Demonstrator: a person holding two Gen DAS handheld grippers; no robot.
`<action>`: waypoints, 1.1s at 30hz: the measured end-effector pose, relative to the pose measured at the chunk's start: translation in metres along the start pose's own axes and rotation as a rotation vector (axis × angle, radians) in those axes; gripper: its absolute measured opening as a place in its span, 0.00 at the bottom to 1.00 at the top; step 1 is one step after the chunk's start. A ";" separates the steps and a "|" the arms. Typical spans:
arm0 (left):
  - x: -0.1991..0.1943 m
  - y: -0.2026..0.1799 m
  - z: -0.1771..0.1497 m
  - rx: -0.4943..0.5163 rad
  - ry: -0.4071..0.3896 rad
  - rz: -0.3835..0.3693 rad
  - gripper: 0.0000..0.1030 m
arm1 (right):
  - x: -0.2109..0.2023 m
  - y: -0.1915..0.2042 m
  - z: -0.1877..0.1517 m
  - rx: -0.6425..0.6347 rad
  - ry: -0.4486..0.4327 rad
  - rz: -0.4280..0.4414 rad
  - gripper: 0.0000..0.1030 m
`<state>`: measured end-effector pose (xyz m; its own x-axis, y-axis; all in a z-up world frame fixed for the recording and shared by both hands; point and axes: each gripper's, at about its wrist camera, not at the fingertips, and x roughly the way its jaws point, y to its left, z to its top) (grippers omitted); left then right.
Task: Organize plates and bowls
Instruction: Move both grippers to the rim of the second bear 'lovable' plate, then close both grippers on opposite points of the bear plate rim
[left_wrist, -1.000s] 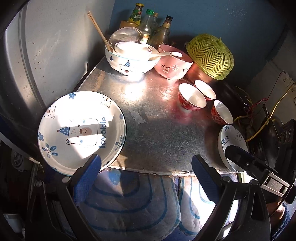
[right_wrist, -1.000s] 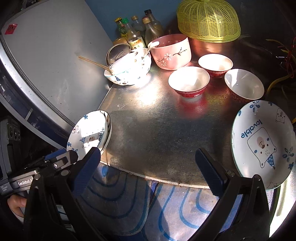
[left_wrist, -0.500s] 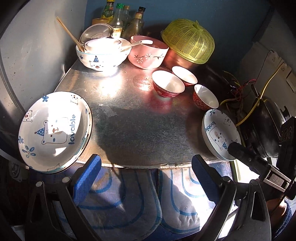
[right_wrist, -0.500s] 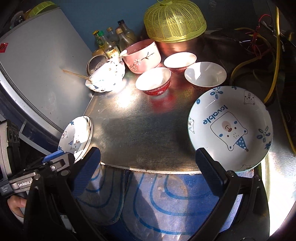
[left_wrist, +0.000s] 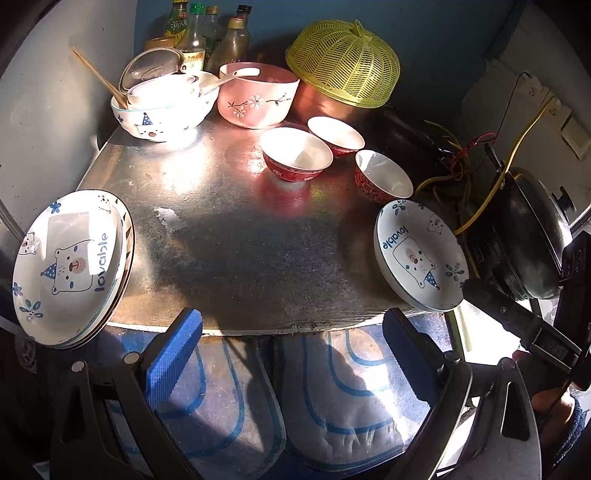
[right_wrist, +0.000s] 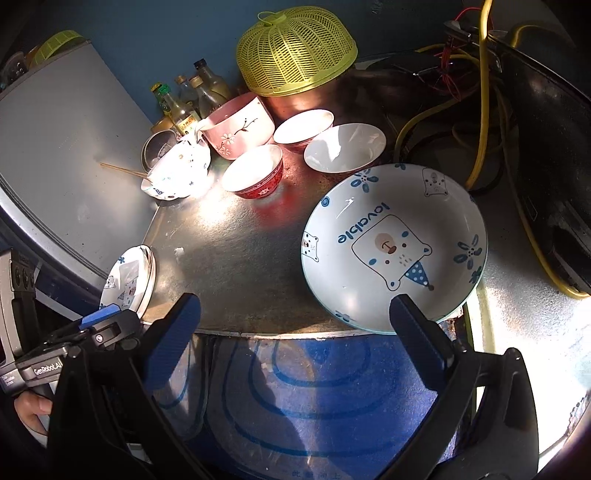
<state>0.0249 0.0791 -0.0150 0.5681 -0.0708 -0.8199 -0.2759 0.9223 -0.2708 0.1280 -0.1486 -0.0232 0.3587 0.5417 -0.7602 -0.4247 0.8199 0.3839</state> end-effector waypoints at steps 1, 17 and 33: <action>0.002 -0.003 0.000 0.004 0.001 -0.001 0.96 | -0.001 -0.004 0.000 0.006 -0.001 -0.003 1.00; 0.056 -0.066 0.020 0.120 0.074 -0.064 0.96 | -0.024 -0.088 -0.007 0.229 -0.098 -0.067 1.00; 0.138 -0.087 0.057 0.148 0.143 -0.166 0.84 | 0.016 -0.117 0.005 0.313 -0.127 -0.193 0.42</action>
<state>0.1721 0.0106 -0.0758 0.4783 -0.2691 -0.8359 -0.0659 0.9382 -0.3397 0.1879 -0.2355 -0.0773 0.5153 0.3745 -0.7709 -0.0723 0.9153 0.3963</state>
